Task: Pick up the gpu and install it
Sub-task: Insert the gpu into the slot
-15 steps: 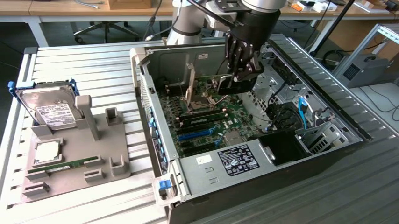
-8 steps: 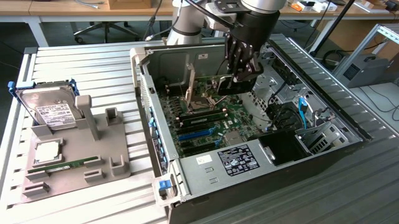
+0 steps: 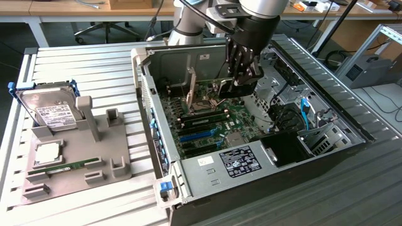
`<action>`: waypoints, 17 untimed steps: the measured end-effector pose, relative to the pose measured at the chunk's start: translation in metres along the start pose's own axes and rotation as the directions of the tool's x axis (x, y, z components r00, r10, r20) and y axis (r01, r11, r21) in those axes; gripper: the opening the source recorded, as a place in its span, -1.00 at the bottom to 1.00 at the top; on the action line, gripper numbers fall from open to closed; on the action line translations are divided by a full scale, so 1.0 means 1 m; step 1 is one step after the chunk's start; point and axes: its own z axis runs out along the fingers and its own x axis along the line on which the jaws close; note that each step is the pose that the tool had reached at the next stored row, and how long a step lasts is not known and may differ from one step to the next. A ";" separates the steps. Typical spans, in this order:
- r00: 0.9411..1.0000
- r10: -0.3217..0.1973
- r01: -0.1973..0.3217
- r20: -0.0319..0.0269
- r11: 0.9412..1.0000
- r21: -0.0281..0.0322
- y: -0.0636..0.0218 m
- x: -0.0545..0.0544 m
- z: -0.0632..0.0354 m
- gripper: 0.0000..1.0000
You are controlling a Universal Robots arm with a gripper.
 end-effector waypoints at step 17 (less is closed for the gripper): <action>1.000 0.000 0.000 0.000 1.000 0.000 0.0002 0.000 0.0082 -0.46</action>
